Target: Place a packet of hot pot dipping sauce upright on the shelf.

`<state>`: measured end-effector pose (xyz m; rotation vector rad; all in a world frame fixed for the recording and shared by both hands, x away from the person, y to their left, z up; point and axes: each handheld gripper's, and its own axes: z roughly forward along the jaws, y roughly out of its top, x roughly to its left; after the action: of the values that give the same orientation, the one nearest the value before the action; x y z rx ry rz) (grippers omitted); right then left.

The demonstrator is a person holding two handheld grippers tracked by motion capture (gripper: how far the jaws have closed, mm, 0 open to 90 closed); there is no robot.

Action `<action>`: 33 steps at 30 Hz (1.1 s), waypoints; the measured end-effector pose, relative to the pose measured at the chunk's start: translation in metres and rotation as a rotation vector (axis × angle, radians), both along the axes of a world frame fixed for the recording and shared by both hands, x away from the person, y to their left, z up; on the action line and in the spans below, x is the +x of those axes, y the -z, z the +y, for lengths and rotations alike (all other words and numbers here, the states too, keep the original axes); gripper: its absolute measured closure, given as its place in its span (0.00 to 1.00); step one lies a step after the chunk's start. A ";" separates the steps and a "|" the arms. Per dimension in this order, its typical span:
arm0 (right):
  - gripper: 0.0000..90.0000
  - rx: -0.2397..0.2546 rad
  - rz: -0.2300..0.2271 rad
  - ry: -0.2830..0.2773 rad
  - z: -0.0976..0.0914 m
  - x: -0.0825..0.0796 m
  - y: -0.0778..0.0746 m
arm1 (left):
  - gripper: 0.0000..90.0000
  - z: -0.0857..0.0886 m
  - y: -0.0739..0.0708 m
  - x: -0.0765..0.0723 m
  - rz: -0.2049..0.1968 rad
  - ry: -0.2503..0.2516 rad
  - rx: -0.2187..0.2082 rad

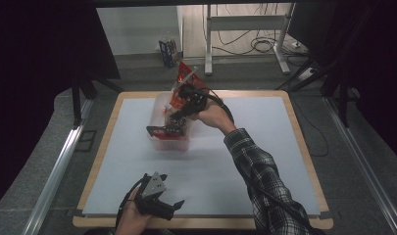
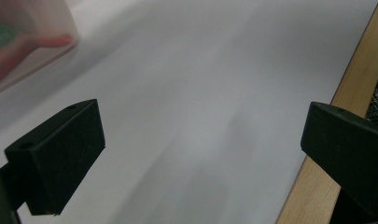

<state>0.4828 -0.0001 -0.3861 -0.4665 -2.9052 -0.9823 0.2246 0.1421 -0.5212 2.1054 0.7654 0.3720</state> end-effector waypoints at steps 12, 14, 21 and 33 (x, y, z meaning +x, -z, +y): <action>0.93 0.039 0.016 0.022 0.012 0.005 0.028 | 0.00 0.000 0.000 0.000 0.001 0.002 0.003; 0.86 0.046 0.000 0.030 0.012 0.005 0.028 | 0.00 0.000 0.000 -0.001 -0.001 0.001 0.005; 0.69 0.061 -0.058 0.052 0.008 0.003 0.025 | 0.00 -0.002 0.000 0.000 0.002 0.006 0.021; 0.50 0.082 -0.090 0.093 0.004 0.001 0.020 | 0.00 -0.003 0.001 -0.001 -0.003 0.008 0.036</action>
<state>0.4837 0.0036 -0.4061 -0.5724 -2.9309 -1.1587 0.2237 0.1387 -0.5219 2.1404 0.7536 0.3878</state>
